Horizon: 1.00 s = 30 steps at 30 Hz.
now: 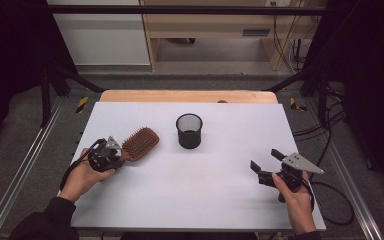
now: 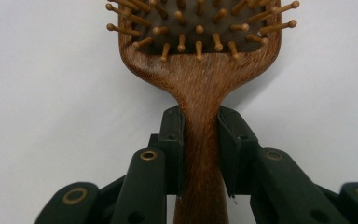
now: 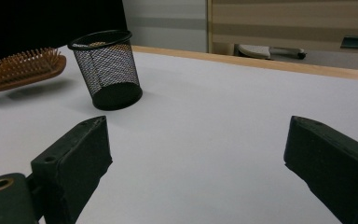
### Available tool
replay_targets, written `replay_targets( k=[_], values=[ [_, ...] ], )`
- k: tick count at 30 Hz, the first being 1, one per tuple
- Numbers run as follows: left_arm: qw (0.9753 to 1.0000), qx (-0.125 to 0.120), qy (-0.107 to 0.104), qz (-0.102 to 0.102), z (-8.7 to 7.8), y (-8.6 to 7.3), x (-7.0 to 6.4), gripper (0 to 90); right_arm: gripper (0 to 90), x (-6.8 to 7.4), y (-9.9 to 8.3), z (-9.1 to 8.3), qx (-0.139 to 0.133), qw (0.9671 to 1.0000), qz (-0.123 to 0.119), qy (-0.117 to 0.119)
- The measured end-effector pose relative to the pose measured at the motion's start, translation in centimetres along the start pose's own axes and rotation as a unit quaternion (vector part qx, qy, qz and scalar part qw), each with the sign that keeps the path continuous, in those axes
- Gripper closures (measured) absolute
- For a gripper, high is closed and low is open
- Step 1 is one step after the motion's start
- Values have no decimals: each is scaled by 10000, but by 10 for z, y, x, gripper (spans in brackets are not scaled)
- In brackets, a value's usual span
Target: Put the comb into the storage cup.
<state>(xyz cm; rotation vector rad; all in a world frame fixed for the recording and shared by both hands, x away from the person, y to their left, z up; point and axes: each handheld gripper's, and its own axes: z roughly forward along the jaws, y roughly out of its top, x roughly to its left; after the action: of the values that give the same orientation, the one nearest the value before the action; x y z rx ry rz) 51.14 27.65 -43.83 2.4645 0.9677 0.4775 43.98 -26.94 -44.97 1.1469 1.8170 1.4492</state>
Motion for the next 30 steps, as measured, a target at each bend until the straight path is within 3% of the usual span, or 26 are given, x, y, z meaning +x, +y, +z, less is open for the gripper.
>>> replay_targets(
  k=[4, 7, 15, 25, 30],
  values=[
    [9990, -449, 22, -35, -11, 3, -8, 724, 72, 3, 1, -1, -84, 9999, 72, 79],
    [9978, -648, 113, 39, -16, 6, -15, 724, 64, 7, 3, -1, -133, 9996, 199, 170],
    [9915, -1288, 195, 56, -26, 11, -36, 724, 55, 27, 7, 5, -103, 9979, 440, 462],
    [9859, -1647, 125, 265, -31, 20, -63, 724, 78, 61, 24, 25, 88, 9962, 518, 697],
    [9832, -1801, 86, 270, -28, 23, -76, 724, 78, 76, 29, 39, 125, 9930, 685, 956]
  ],
)
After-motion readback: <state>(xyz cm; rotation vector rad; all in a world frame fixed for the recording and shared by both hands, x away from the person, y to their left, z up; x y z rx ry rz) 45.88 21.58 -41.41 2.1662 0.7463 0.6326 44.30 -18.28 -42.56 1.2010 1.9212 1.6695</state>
